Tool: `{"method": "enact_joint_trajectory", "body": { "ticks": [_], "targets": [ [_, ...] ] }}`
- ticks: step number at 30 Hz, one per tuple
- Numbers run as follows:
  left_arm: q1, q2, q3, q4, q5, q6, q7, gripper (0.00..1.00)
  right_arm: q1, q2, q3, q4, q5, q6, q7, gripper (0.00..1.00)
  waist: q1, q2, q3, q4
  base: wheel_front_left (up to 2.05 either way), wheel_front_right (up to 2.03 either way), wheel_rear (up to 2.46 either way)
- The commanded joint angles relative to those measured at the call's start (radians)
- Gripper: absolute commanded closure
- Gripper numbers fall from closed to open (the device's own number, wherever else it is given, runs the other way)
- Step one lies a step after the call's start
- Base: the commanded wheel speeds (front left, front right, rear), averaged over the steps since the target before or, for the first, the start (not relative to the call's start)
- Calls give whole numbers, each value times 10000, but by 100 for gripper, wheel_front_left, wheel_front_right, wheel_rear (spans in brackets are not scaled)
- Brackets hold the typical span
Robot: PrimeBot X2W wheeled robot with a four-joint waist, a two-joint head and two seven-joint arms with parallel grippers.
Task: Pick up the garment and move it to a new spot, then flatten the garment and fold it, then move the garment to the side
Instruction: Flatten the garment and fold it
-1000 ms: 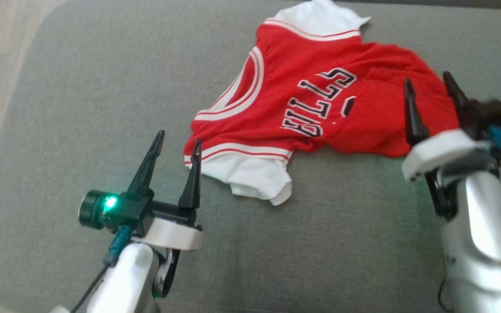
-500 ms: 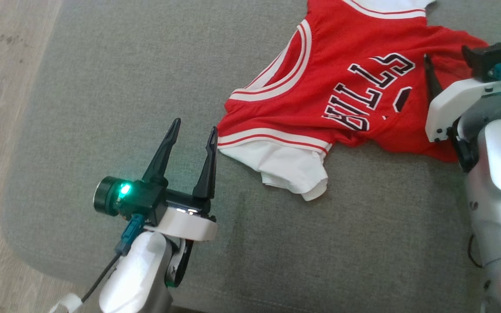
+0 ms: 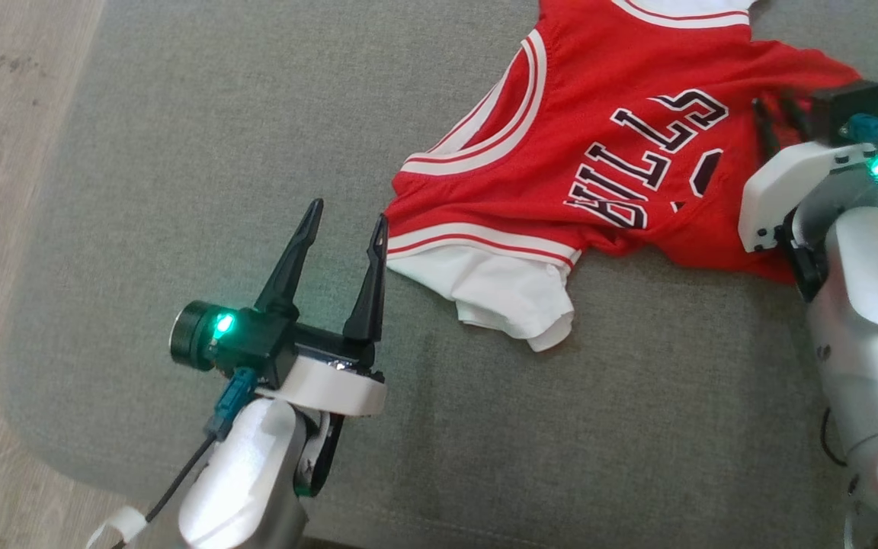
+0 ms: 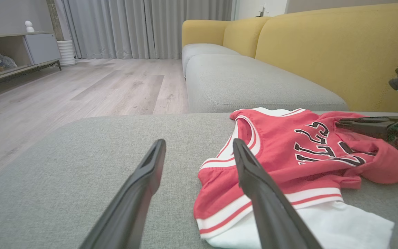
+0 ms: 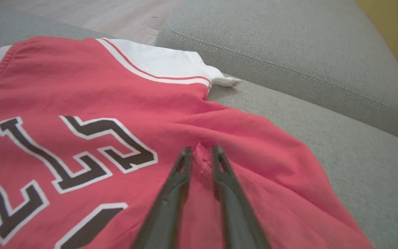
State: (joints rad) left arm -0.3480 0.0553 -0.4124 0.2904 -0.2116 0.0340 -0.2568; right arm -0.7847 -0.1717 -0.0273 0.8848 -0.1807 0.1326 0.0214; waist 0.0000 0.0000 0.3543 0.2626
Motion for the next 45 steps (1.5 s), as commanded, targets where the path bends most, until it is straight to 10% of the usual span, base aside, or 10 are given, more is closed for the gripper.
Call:
{"method": "enact_joint_trajectory", "body": {
  "ticks": [1,17,32,33,34,35,45],
  "targets": [
    [-276,72,439,-197,-4,-14,-49,0,-322,136,270,-110,-64,-19,-205,100,0,0,-22,-50,0,0,0],
    [-95,156,832,-136,102,-73,-49,0,-181,609,367,46,461,-19,-1644,100,0,0,-783,-1164,0,0,0],
    [747,383,1393,-147,-45,40,-49,0,3806,1210,185,-4689,2963,-19,-2754,100,0,0,-1799,-2610,0,0,0],
    [792,381,1419,-152,-59,38,-49,0,4141,1211,247,-4997,3084,-19,-2756,80,0,0,-1834,-2655,0,0,0],
    [834,379,1441,-157,-68,36,-49,0,4453,1211,261,-5263,3219,-19,-2755,8,0,0,-1857,-2692,0,0,0],
    [871,377,1458,-160,-73,30,-49,0,4728,1212,294,-5485,3392,-19,-2728,0,0,0,-1867,-2717,0,0,0],
    [943,318,1501,-122,-47,-55,-49,0,5611,1213,394,-6507,3616,-19,-2348,0,0,0,-1917,-2761,0,0,0]
  ]
}}
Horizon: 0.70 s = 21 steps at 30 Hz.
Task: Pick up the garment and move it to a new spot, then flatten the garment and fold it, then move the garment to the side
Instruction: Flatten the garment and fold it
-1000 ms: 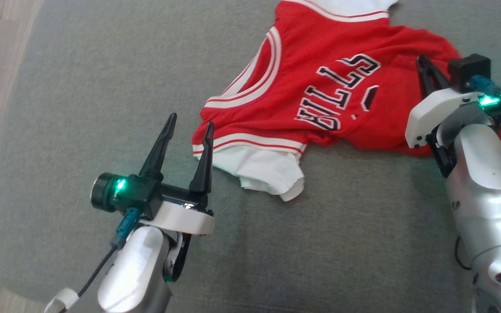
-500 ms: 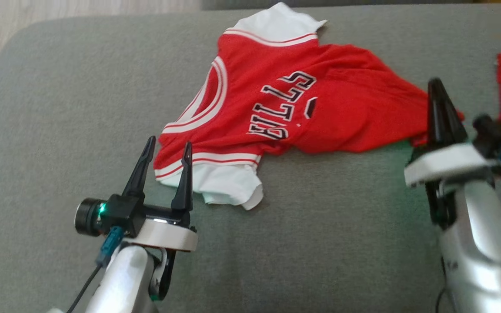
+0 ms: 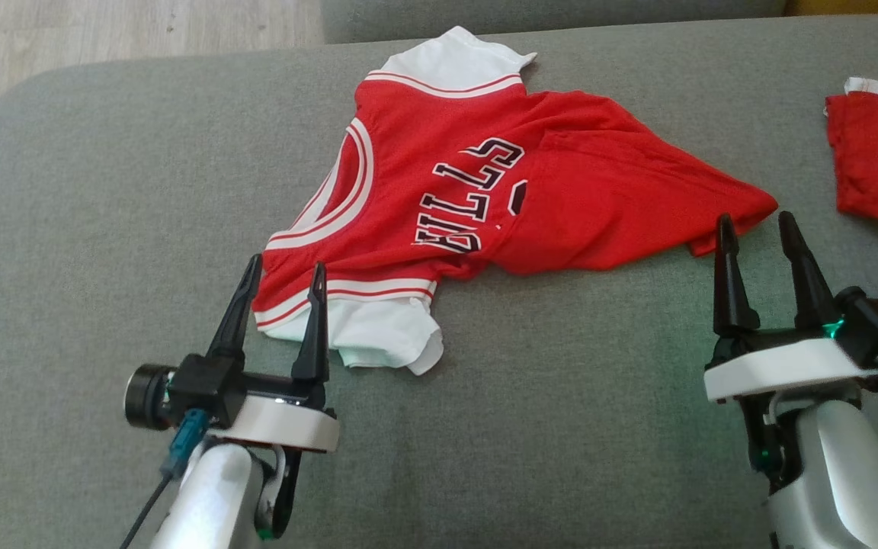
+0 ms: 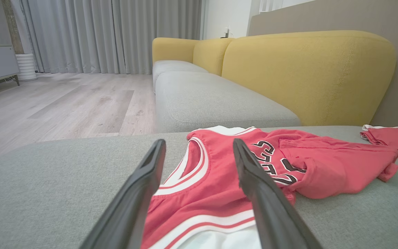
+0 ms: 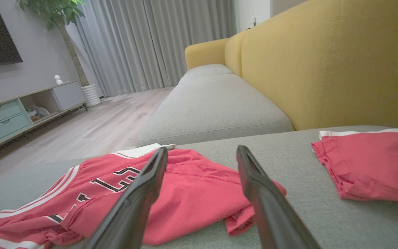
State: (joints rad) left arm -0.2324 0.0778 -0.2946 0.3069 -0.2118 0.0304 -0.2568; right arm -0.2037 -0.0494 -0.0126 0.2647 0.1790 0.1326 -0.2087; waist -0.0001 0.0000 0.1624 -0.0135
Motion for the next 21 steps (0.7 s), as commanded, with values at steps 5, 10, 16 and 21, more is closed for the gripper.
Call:
{"method": "enact_joint_trajectory", "body": {
  "ticks": [5,10,16,21],
  "targets": [
    [-264,62,295,-314,-6,-69,-49,0,-177,-10,99,-637,-52,-19,141,0,1,0,78,121,0,0,0],
    [-296,33,289,-356,26,-103,-49,0,-227,-9,-34,-892,-180,-19,320,0,1,0,293,307,0,0,0],
    [-522,-24,206,-428,76,-163,-49,0,-838,-9,-111,-1000,-525,-19,926,0,1,0,796,600,0,0,0],
    [-837,-95,24,-385,113,-253,-49,0,-1993,-22,-94,-458,-1341,-19,2059,0,1,0,1291,987,0,0,0]
  ]
}}
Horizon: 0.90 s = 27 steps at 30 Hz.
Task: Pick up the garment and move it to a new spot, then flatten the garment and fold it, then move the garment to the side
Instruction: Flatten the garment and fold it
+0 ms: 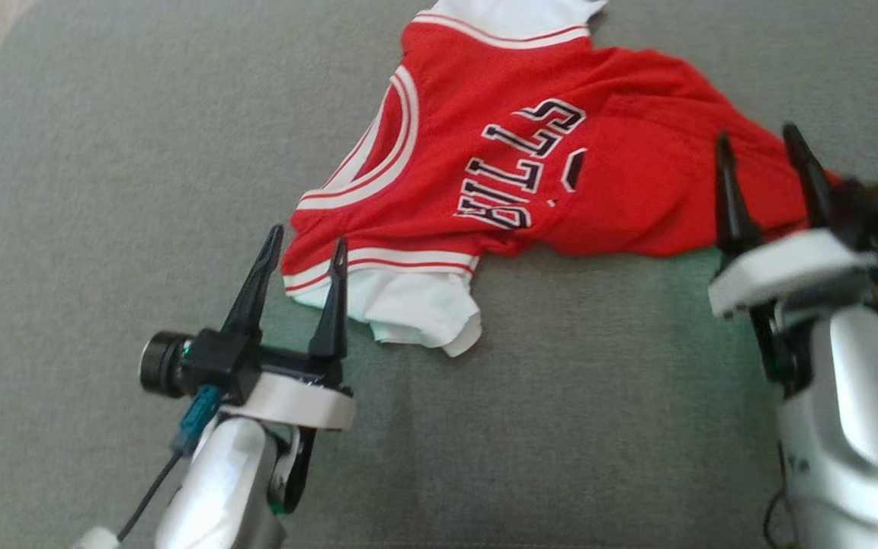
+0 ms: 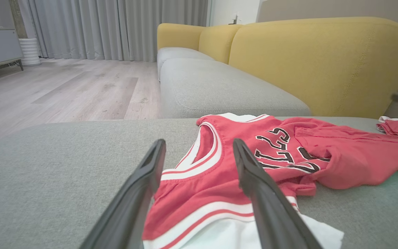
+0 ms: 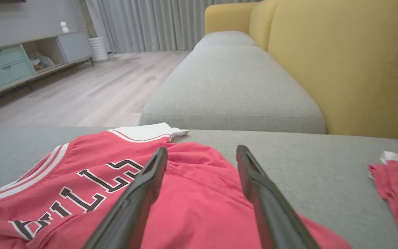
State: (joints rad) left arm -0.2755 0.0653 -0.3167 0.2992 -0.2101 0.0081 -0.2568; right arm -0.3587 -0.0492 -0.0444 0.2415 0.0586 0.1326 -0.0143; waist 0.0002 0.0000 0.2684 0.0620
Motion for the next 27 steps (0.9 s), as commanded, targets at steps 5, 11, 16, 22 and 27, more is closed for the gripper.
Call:
{"method": "enact_joint_trajectory", "body": {
  "ticks": [5,11,16,22,27],
  "targets": [
    [-584,-46,136,-208,10,-55,-49,0,-1701,-108,101,1039,-322,-19,1317,0,-2,0,579,562,0,0,0],
    [-808,-104,-26,-163,-52,-99,-49,0,-2929,-696,722,2375,-701,-19,1571,0,-2,0,956,942,0,0,0],
    [-1009,-132,-117,-135,-157,-71,-49,0,-3608,-1176,1261,3380,-831,-19,1609,0,-2,0,1192,1271,0,0,0],
    [-1045,-143,-177,-129,-240,-30,-49,0,-4064,-1429,1629,4168,-822,-19,1480,0,-2,0,1313,1426,0,0,0],
    [-1117,-148,-239,-130,-316,7,-49,0,-4374,-1528,1943,4817,-762,-19,1273,0,-2,0,1409,1493,0,0,0]
  ]
}}
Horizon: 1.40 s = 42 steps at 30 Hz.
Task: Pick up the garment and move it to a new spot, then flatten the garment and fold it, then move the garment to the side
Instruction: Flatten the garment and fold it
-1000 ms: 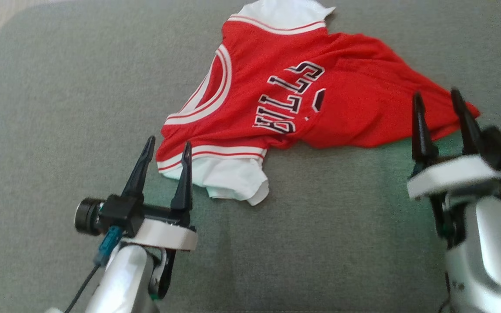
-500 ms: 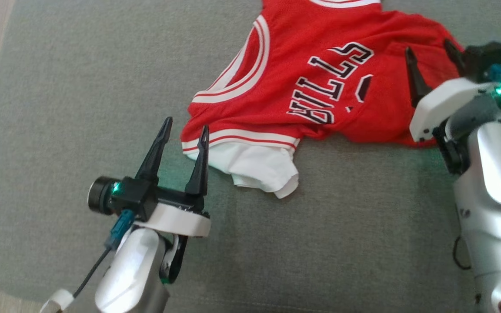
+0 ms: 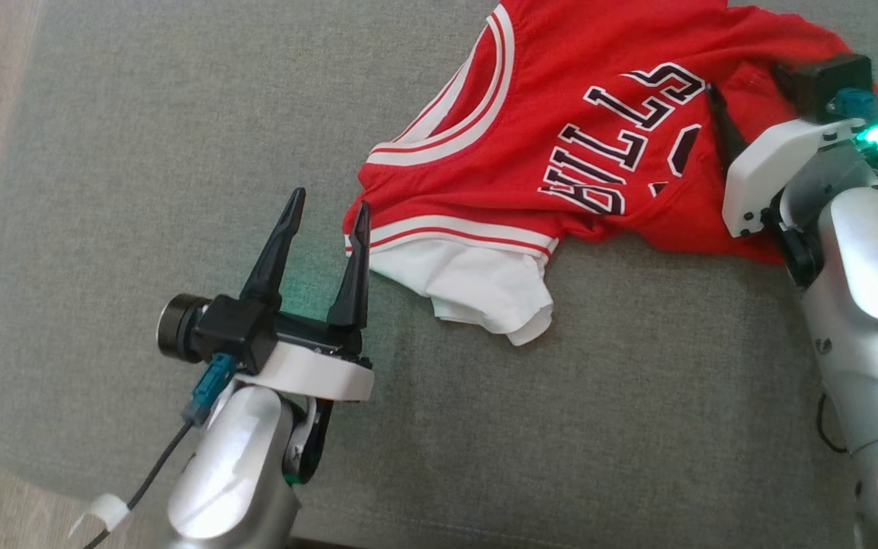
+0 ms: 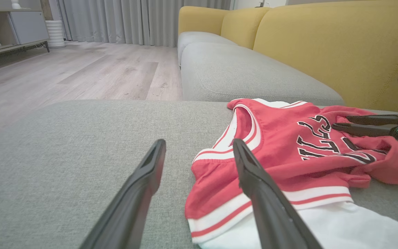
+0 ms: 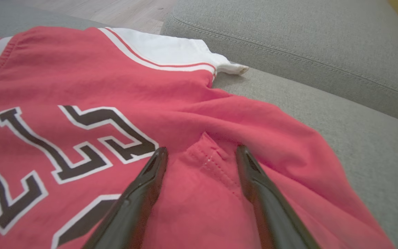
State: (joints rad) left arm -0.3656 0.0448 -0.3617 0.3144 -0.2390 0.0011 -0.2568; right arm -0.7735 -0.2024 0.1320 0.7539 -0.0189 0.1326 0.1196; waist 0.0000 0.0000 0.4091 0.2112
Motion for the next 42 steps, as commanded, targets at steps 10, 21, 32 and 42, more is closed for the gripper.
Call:
{"method": "enact_joint_trajectory", "body": {
  "ticks": [10,21,32,42],
  "targets": [
    [-293,56,87,-228,-128,190,-49,0,-481,-7,485,365,214,-19,-369,100,0,0,15,-38,0,0,0],
    [-107,64,407,-151,61,190,-49,0,-46,448,250,97,615,-19,-1535,100,0,0,-719,-752,0,0,0],
    [642,348,1052,-281,232,222,-49,0,2902,1397,-1160,-3046,884,-19,-2071,100,0,0,-1992,-2353,0,0,0],
    [1000,332,1178,-365,294,213,-49,0,5868,1516,-2370,-6178,1375,-19,-833,100,0,0,-2507,-3116,0,0,0]
  ]
}}
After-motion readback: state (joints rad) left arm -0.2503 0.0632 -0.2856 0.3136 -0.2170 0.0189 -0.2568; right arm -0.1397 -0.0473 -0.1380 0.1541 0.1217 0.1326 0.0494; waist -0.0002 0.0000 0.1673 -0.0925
